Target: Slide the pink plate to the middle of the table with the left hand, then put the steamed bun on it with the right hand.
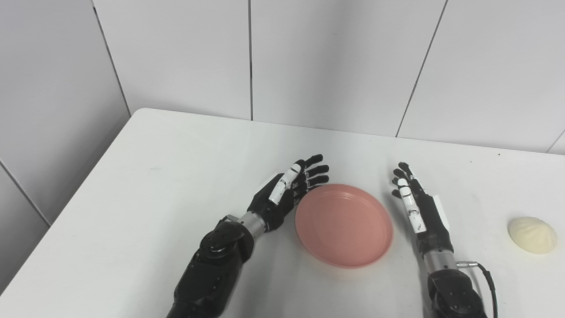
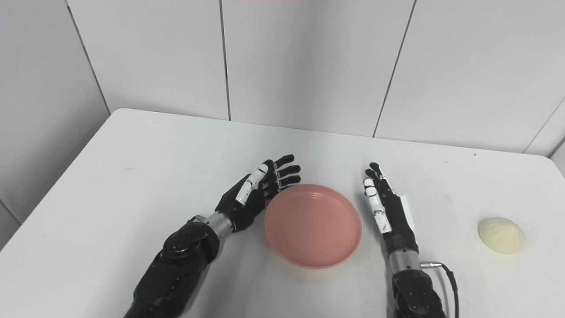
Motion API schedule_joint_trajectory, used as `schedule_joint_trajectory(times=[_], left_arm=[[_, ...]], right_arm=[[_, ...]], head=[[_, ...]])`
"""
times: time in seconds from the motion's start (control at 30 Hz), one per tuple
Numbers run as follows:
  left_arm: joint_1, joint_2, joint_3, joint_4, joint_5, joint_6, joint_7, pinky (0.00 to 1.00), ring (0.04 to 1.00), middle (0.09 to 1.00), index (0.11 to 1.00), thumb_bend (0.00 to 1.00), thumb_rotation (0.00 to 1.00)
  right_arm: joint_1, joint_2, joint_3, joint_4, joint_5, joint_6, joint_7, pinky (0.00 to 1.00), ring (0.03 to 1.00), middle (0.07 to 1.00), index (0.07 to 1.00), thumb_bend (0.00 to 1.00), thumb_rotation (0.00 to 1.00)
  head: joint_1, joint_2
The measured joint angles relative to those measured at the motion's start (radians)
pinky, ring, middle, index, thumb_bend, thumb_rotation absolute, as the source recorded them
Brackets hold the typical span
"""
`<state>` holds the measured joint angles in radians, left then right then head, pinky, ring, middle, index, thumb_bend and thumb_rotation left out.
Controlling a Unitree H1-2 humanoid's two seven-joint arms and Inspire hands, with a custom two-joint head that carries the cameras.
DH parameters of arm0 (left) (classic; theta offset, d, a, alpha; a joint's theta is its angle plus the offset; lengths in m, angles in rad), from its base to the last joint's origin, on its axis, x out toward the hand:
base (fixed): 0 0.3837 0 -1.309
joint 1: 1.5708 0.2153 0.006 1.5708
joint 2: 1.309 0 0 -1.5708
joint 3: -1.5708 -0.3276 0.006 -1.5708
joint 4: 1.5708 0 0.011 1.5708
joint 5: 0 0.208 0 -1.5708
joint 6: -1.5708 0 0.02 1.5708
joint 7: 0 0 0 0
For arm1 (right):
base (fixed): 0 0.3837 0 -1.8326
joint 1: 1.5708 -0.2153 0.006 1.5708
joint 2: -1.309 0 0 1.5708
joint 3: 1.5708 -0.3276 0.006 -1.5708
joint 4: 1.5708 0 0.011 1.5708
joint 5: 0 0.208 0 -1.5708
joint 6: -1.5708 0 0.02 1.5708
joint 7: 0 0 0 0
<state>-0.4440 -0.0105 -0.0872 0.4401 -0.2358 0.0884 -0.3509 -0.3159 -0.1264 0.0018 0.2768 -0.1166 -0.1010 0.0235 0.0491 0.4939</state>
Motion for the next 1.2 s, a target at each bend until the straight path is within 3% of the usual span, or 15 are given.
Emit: schedule_joint_trajectory(times=[0.3, 0.5, 0.57, 0.73, 0.83, 1.0, 1.2], left_arm=[[-0.017, 0.004, 0.015, 0.030, -0.001, -0.001, -0.014, 0.88, 0.884, 0.897, 0.893, 0.41, 1.00], [-0.021, 0.008, 0.026, 0.037, -0.001, -0.006, -0.022, 0.87, 0.883, 0.894, 0.891, 0.42, 1.00], [-0.021, 0.010, 0.030, 0.039, -0.001, -0.012, -0.029, 0.87, 0.883, 0.895, 0.891, 0.42, 1.00], [-0.022, 0.024, 0.047, 0.046, -0.011, -0.026, -0.034, 0.87, 0.882, 0.897, 0.891, 0.43, 1.00], [-0.024, 0.033, 0.049, 0.054, -0.021, -0.027, -0.044, 0.87, 0.882, 0.897, 0.889, 0.43, 1.00], [-0.027, 0.047, 0.054, 0.065, -0.022, -0.040, -0.056, 0.86, 0.874, 0.889, 0.879, 0.43, 1.00], [-0.033, 0.064, 0.058, 0.088, -0.033, -0.066, -0.075, 0.86, 0.867, 0.882, 0.874, 0.44, 1.00]], right_arm=[[-0.001, 0.005, -0.005, 0.000, 0.003, 0.000, -0.003, 0.85, 0.889, 0.911, 0.930, 0.25, 1.00], [0.003, 0.006, -0.003, -0.022, -0.012, 0.005, -0.012, 0.78, 0.832, 0.885, 0.910, 0.45, 1.00], [0.013, 0.003, 0.004, -0.043, -0.055, 0.012, -0.035, 0.77, 0.828, 0.882, 0.909, 0.47, 0.99], [0.061, -0.010, 0.027, -0.172, -0.173, 0.060, -0.057, 0.71, 0.807, 0.872, 0.920, 0.56, 0.90], [0.060, -0.046, 0.021, -0.276, -0.236, 0.115, -0.058, 0.72, 0.807, 0.873, 0.922, 0.60, 0.83], [0.032, -0.107, -0.019, -0.445, -0.288, 0.175, -0.056, 0.64, 0.748, 0.862, 0.912, 0.64, 0.73], [0.029, -0.123, -0.038, -0.564, -0.381, 0.236, -0.056, 0.57, 0.725, 0.845, 0.905, 0.71, 0.63]], head=[[-0.057, 0.000], [-0.093, -0.005], [-0.100, -0.005], [-0.144, -0.012], [-0.164, -0.015], [-0.195, -0.021], [-0.241, -0.029]])
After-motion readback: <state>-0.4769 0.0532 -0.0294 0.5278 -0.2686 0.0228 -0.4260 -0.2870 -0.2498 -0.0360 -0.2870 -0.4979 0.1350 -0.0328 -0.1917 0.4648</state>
